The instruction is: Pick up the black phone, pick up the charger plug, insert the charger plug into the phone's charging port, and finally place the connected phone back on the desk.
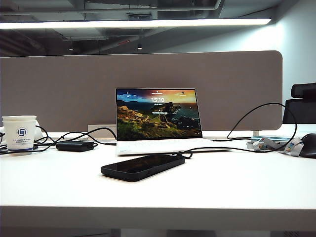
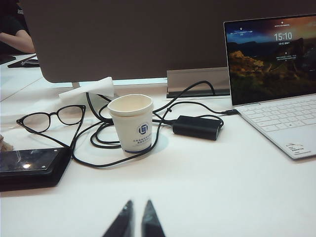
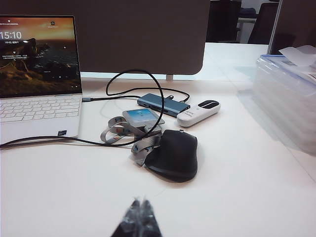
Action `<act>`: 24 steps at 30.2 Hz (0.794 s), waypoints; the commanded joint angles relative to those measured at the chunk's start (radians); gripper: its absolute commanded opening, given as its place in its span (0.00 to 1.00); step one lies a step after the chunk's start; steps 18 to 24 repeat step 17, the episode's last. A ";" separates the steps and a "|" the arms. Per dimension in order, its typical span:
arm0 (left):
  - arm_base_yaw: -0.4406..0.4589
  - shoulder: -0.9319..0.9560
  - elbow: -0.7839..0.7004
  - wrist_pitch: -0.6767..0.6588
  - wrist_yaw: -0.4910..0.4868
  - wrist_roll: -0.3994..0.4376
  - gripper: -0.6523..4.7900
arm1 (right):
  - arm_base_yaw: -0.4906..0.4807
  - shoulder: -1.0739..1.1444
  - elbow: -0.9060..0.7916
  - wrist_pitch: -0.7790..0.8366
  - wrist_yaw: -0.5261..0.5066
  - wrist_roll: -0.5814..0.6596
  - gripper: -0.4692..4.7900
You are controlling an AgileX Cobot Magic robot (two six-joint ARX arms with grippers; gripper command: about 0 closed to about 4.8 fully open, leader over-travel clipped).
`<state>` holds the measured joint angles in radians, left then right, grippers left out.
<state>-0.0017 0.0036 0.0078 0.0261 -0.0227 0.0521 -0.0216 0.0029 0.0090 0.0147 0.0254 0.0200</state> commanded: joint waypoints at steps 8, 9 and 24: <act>0.000 0.000 -0.001 0.013 0.000 0.000 0.17 | 0.002 0.000 -0.004 0.011 -0.001 -0.002 0.09; 0.000 0.000 -0.001 0.013 0.001 0.000 0.17 | 0.002 0.000 -0.004 0.012 0.000 -0.002 0.09; 0.000 0.000 -0.001 0.013 0.000 0.000 0.17 | 0.002 0.000 -0.004 0.012 0.031 -0.002 0.09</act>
